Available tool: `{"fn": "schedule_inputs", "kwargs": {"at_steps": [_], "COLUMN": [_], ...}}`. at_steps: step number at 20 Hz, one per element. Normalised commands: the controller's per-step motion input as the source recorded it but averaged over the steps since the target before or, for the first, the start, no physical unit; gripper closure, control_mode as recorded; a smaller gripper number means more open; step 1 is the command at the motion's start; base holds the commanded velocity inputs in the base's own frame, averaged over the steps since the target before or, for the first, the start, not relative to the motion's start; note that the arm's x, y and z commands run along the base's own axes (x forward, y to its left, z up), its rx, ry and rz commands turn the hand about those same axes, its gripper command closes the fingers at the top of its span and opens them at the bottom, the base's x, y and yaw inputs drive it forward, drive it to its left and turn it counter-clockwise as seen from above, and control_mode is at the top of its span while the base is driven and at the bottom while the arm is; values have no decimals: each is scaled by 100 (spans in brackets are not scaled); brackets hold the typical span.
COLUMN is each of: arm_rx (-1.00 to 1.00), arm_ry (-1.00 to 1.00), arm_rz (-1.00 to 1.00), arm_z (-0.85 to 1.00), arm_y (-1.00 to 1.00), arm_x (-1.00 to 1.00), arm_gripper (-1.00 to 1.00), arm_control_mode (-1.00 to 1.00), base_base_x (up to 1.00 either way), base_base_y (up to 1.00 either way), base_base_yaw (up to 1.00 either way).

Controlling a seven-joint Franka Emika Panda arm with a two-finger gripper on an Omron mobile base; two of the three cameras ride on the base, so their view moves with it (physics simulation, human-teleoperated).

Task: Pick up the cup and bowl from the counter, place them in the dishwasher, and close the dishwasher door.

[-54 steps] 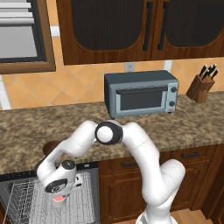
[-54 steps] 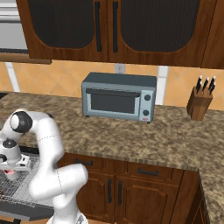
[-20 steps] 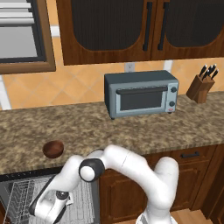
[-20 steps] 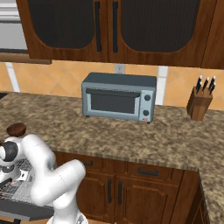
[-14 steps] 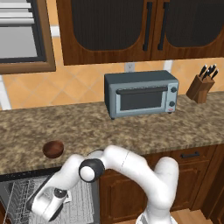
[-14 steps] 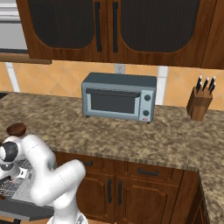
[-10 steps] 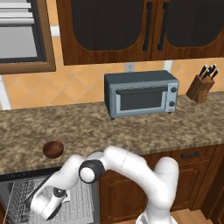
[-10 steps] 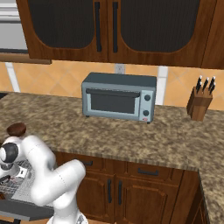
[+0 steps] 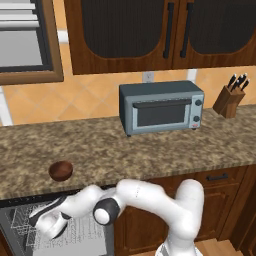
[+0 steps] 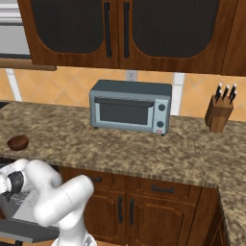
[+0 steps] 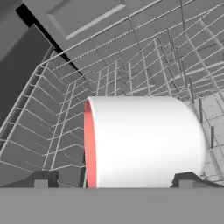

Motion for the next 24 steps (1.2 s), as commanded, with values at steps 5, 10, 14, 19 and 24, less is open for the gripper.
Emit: {"fn": "schedule_inputs", "kwargs": {"at_steps": [5, 10, 14, 19, 24], "arm_rx": [21, -4, -3, -22, -20], "arm_ry": [-47, -31, 33, 3, 0], "arm_rz": [-1, -9, -15, 0, 0], "arm_z": [-20, 35, 94, 95, 66], "arm_y": [100, 63, 13, 24, 4], "arm_x": [-9, -44, -97, -61, -100], "arm_gripper": [-100, -100, -100, -100, -100], "arm_control_mode": [-100, -100, -100, -100, -100], "base_base_x": [0, 0, 0, 0, 0], "base_base_y": [0, 0, 0, 0, 0], "base_base_yaw": [0, 0, 0, 0, 0]}}
